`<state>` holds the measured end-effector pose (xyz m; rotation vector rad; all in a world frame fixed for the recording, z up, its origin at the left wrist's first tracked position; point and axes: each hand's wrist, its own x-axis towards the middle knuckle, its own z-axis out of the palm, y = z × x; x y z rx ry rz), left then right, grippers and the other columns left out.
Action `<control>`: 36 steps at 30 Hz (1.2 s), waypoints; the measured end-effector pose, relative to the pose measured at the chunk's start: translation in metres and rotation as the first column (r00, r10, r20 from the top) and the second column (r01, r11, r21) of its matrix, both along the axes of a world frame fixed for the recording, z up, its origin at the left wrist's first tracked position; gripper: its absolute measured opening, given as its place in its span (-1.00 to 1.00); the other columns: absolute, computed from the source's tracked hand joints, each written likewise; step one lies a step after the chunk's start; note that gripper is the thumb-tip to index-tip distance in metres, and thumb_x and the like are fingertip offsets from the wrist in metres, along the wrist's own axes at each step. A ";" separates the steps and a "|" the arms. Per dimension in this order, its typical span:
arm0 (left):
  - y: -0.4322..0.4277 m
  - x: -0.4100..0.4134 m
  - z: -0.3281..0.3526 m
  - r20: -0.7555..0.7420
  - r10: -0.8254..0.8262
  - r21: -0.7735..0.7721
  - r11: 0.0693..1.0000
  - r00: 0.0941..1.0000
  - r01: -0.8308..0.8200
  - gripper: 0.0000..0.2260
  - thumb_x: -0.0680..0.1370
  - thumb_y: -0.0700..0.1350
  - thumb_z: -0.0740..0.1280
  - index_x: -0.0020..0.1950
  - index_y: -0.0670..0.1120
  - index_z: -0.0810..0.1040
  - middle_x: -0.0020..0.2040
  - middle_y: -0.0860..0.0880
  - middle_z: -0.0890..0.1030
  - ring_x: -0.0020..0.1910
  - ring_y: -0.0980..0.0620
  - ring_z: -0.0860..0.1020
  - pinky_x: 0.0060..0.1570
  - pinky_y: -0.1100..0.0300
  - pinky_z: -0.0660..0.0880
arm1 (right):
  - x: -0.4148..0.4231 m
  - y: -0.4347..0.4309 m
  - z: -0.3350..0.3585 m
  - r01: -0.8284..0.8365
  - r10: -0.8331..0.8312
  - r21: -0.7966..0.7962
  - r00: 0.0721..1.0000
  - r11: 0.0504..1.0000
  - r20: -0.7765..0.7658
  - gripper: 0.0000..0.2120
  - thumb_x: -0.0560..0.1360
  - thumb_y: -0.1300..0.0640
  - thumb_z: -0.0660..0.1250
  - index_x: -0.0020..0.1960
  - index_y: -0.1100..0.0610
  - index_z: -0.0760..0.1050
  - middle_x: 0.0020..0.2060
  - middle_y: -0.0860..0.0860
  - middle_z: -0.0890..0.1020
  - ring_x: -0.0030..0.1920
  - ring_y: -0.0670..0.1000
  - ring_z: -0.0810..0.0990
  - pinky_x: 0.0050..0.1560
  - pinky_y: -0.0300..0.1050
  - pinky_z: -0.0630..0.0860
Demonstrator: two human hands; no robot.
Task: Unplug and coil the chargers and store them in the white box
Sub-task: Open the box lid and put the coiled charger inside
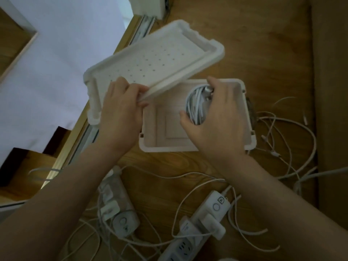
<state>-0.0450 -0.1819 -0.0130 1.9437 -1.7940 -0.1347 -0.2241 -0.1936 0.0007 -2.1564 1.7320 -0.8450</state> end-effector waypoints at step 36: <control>0.008 0.042 -0.062 -0.052 0.190 0.249 0.953 0.980 -0.171 -0.73 0.61 -0.13 0.19 0.29 -0.16 0.44 0.19 -0.16 0.42 0.15 -0.10 0.44 0.08 0.06 0.38 | 0.026 0.023 -0.092 -0.466 0.644 0.473 0.682 0.747 -0.346 -0.60 0.49 0.34 0.23 0.30 0.13 0.39 0.35 0.10 0.43 0.37 0.06 0.39 0.17 -0.03 0.44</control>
